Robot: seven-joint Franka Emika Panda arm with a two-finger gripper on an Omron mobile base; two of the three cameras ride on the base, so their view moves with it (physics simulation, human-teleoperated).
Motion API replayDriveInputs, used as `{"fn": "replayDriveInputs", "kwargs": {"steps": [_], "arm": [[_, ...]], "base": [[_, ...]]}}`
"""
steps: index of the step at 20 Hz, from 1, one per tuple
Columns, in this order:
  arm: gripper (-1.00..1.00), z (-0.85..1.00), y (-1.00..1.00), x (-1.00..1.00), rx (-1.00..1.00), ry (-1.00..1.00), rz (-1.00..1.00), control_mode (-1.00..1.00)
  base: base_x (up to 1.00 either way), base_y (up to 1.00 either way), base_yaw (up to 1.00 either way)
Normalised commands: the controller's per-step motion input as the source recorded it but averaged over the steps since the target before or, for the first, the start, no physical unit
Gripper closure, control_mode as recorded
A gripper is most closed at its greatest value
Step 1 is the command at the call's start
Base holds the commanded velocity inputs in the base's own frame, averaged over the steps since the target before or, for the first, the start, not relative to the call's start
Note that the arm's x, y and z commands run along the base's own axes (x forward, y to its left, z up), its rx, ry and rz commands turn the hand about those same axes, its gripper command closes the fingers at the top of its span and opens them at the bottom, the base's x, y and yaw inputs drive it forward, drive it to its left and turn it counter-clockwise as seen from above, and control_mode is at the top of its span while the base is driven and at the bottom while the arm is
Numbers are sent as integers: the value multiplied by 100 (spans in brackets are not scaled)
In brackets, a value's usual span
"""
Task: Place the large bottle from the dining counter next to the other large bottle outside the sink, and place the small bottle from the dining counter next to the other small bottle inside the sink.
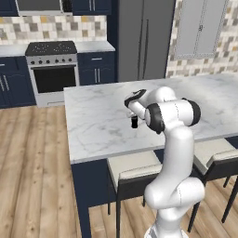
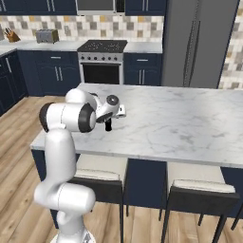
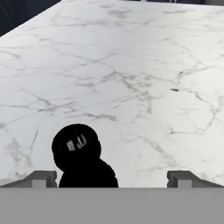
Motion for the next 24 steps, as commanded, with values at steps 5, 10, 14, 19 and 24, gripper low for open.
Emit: {"fn": "replayDriveInputs", "kwargs": {"steps": [5, 10, 14, 19, 24], "arm": [[100, -12, 7, 25, 0, 2, 2, -100], [100, -4, 2, 7, 0, 0, 1, -100], [100, 0, 0, 0, 2, 0, 3, -100], [100, 12, 0, -1, 1, 0, 2, -100], [100, 32, 0, -21, 0, 0, 3, -100]], "base": [[0, 0, 0], [0, 0, 0], [0, 0, 0], [0, 0, 0], [0, 0, 0]]}}
